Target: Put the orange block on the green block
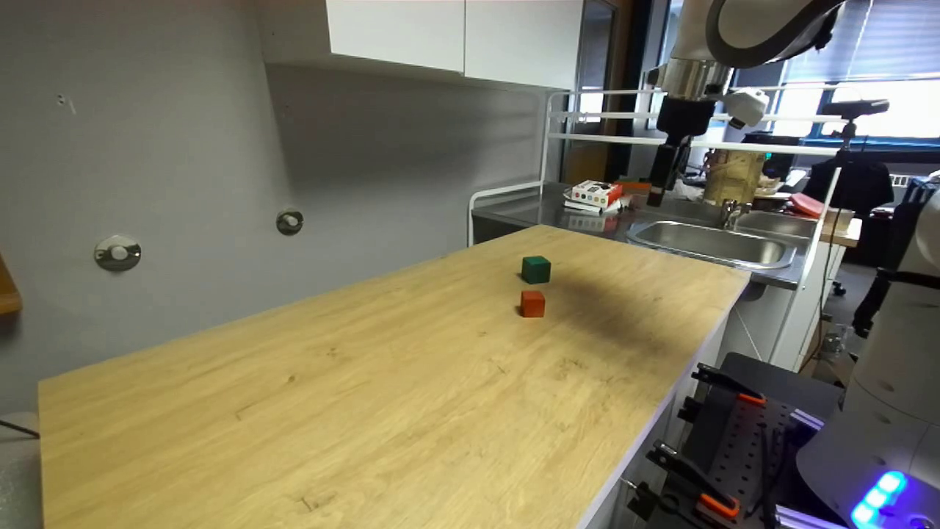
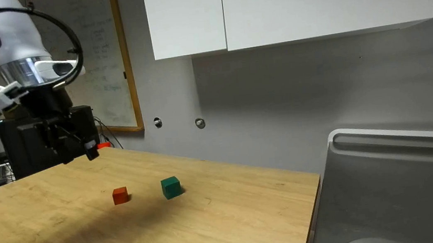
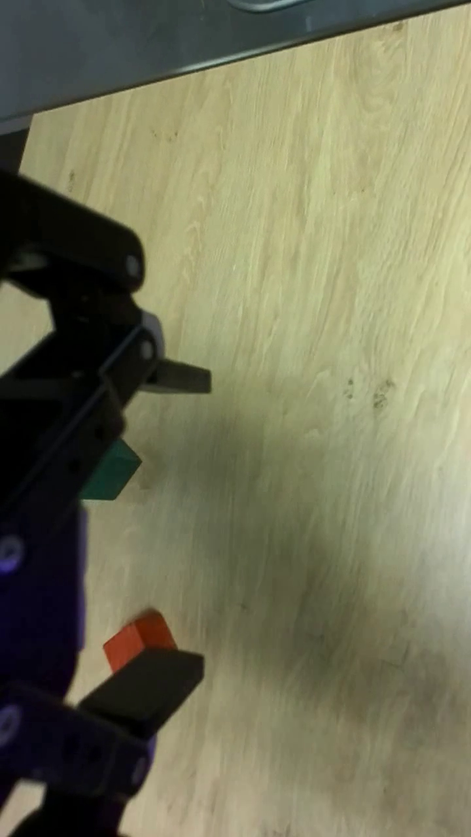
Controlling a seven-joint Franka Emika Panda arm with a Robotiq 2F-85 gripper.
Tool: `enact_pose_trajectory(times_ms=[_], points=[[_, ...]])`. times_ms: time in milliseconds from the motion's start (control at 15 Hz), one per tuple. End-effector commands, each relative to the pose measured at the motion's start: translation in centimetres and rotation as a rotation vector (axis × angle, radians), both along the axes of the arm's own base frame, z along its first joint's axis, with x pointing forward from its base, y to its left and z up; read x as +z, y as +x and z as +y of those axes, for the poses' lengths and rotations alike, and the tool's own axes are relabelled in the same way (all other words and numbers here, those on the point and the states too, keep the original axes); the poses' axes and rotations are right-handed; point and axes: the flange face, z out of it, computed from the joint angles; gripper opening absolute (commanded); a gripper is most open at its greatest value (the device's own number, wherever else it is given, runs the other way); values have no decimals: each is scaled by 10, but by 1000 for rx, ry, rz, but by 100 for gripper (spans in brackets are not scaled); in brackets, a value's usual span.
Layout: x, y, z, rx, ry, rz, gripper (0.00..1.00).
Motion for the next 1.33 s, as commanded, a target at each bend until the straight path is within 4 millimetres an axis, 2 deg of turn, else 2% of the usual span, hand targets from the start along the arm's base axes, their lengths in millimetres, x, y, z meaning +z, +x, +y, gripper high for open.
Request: enact_pose_trajectory(times_ms=[0,400,667,933,1267], points=[[-13,47,25,-52,31,-57,100],[-45,121,82,-129,59,-134,100],[-73,157,92,-182,78,-95,100],[-118,178,89,-258,106,6,100],[-176,182,91,-303,98,127,100]])
